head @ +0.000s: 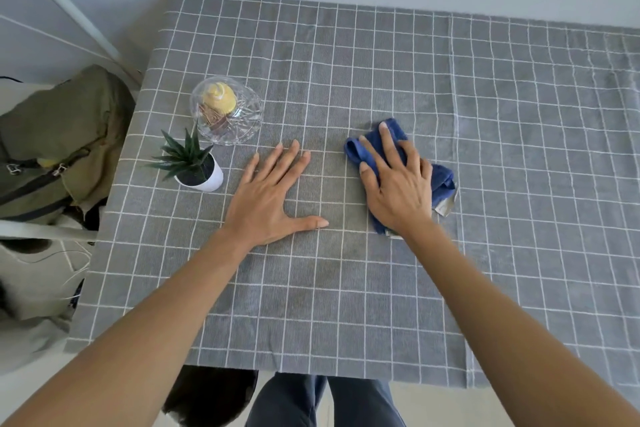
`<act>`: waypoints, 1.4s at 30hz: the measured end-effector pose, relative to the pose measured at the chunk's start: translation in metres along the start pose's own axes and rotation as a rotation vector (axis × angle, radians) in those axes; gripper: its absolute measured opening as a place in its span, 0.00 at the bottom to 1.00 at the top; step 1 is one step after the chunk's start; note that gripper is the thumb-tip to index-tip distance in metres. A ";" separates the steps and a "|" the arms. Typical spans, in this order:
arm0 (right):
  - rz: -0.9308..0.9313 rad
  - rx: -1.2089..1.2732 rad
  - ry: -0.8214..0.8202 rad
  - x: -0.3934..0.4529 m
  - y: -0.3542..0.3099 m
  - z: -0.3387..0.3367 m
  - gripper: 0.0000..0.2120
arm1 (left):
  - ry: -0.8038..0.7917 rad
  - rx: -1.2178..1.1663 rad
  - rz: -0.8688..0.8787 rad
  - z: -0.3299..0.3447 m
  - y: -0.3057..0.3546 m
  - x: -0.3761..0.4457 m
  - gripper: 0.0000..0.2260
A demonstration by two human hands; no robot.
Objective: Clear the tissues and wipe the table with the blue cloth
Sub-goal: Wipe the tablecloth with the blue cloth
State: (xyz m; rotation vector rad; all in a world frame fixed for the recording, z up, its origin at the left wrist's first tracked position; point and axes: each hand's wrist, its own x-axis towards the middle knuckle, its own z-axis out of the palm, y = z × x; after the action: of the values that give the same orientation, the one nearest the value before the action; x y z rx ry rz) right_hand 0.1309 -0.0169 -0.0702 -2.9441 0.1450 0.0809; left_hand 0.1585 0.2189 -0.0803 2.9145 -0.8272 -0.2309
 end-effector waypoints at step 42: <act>-0.255 0.095 -0.111 -0.123 -0.090 0.025 0.24 | 0.060 -0.201 -0.250 0.006 -0.020 -0.094 0.23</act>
State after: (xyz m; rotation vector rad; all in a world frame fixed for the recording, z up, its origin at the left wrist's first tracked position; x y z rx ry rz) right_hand 0.0164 0.0869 -0.0700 -2.8267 -0.2355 0.1941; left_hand 0.0891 0.2854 -0.0776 2.8117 -0.4030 -0.2307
